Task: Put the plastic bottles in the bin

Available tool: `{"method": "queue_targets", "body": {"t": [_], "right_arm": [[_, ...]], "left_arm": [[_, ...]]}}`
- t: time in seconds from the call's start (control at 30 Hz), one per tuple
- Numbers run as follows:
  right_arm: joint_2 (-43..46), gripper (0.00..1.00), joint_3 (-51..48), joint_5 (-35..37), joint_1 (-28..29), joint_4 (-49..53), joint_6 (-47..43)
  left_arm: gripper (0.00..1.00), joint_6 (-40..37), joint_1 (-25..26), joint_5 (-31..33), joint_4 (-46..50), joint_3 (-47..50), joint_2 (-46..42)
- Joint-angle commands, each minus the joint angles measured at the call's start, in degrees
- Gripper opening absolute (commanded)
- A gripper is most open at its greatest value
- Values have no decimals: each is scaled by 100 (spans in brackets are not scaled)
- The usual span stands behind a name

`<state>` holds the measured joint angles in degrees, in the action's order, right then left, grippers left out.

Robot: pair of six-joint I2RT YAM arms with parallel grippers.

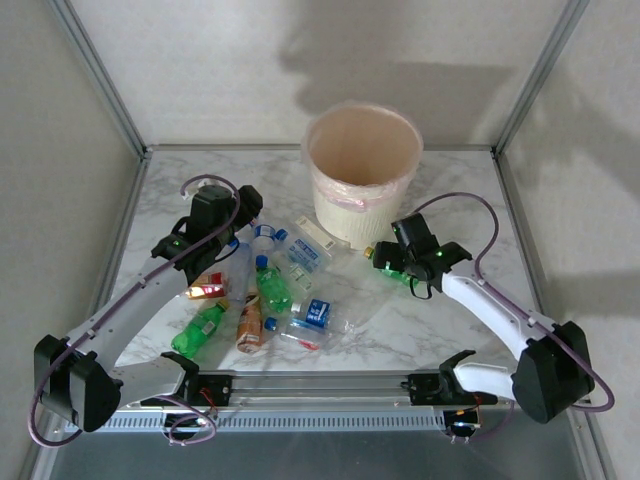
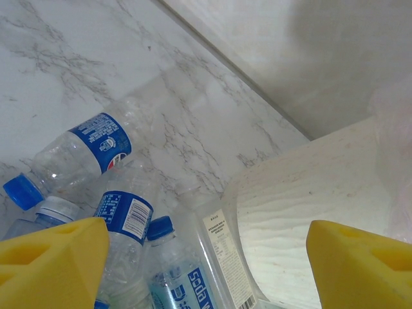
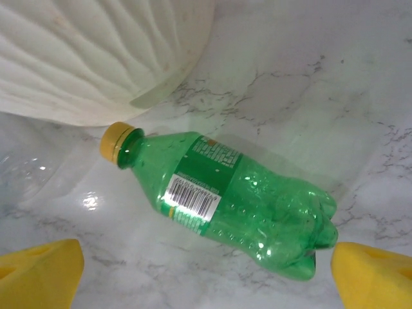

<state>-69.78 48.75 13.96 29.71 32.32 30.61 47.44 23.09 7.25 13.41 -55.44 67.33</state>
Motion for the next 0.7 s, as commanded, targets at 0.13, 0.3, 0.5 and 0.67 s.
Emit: {"method": "queue_targets", "body": {"t": [0.13,0.3,0.5,0.67], "right_arm": [[-134,99,-436,-41,-328,-885,122],[-208,99,-700,-306,-533,-1296,37],[-354,97,-913,-519,-538,-1505,13],[-245,94,-1056,-849,-524,-1509,89]], "left_arm": [[80,64,-68,-64,-58,-99,70],[80,64,-69,-57,-70,-82,50],[80,77,-86,-48,-53,-90,47],[80,91,-94,-39,-68,-28,52]]}}
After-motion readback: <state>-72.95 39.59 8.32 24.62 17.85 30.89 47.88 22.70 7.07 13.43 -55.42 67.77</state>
